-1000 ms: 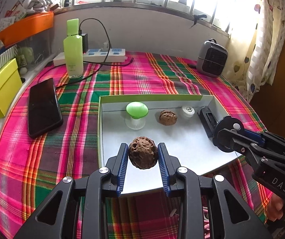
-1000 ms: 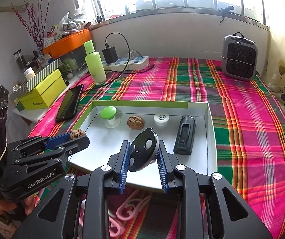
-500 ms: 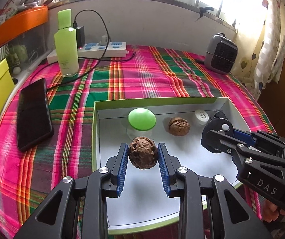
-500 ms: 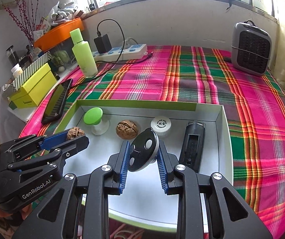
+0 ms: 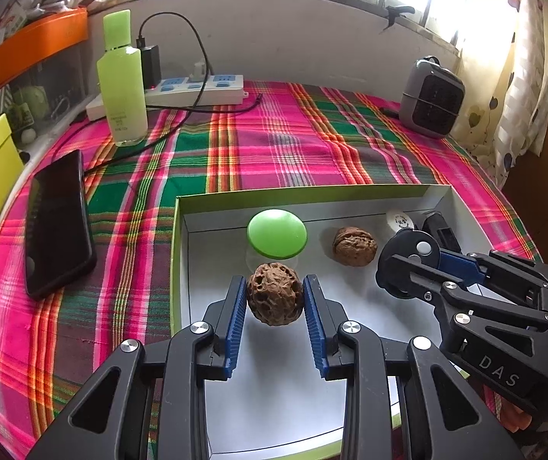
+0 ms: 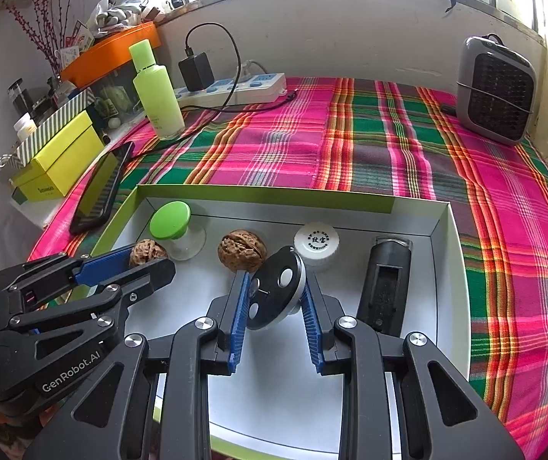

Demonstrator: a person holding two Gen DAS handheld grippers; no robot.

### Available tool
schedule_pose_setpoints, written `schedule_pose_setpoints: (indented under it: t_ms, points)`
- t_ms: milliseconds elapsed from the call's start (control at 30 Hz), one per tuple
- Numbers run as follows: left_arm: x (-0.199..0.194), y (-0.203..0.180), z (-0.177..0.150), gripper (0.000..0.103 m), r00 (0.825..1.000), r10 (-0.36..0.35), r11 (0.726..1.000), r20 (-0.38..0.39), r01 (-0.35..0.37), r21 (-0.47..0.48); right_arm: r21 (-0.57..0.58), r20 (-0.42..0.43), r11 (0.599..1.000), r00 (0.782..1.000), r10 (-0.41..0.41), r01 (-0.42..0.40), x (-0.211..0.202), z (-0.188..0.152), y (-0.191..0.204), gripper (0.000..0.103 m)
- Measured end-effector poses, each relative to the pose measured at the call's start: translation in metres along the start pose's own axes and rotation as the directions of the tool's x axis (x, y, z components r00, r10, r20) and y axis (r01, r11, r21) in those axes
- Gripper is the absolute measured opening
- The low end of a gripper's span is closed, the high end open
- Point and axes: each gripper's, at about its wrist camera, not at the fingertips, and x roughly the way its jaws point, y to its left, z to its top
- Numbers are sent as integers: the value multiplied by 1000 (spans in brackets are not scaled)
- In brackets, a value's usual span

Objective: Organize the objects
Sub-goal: 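Carry the black disc and walnut over the box and lower them inside, then open both grippers to release the disc and walnut in the box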

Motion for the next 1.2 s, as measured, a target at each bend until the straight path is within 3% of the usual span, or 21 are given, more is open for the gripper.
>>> schedule_pose_setpoints:
  t_ms: [1100,1200]
  points:
    - [3,0,3,31,1000,9,1000,1,-9,2,16,-2,1000,1000,1,-1,6,1,-3,28]
    - [2,0,3,36,1000,7,1000,3,-7,2,27,5,1000,1000,-6,6,4,2,-5,36]
